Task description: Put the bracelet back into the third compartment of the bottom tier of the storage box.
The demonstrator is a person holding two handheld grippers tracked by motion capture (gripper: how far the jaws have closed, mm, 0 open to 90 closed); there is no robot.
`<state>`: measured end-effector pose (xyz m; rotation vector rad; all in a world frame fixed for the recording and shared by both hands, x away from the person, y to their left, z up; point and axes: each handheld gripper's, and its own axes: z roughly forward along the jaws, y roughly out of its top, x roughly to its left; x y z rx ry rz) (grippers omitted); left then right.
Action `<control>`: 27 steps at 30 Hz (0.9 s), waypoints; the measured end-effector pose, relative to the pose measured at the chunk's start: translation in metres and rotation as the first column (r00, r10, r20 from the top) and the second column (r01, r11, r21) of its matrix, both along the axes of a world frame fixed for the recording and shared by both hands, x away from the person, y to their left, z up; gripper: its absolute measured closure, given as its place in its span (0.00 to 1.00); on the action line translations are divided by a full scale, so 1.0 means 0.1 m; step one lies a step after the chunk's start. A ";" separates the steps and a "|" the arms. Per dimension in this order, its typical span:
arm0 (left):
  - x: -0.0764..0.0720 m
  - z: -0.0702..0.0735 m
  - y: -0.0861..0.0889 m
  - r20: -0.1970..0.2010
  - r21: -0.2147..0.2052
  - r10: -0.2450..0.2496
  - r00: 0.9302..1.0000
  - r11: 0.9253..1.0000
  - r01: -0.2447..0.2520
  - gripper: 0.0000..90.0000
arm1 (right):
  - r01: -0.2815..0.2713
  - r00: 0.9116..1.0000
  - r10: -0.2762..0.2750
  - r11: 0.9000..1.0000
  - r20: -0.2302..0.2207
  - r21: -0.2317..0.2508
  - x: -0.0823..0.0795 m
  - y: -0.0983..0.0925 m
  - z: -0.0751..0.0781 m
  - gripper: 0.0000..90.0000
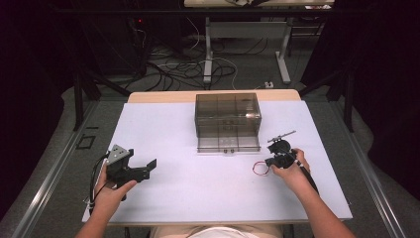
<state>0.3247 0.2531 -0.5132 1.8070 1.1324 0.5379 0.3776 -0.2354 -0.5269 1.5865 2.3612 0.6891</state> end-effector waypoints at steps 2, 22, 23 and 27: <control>0.00 0.00 0.00 0.000 0.002 0.001 1.000 1.000 -0.001 0.02 | -0.002 1.000 0.002 1.000 0.012 0.013 0.00 -0.01 0.01 1.00; 0.00 0.00 0.01 0.004 0.001 0.000 1.000 1.000 0.000 0.02 | 0.009 0.997 -0.014 0.998 0.081 0.059 -0.04 -0.05 0.16 1.00; 0.00 0.00 0.01 0.004 0.001 -0.001 1.000 1.000 0.001 0.02 | 0.010 0.996 -0.016 0.998 0.083 0.065 -0.04 -0.05 0.16 1.00; 0.00 0.01 0.00 0.000 -0.004 0.000 1.000 1.000 0.000 0.02 | 0.013 0.995 -0.021 0.997 0.100 0.080 -0.05 -0.07 0.20 1.00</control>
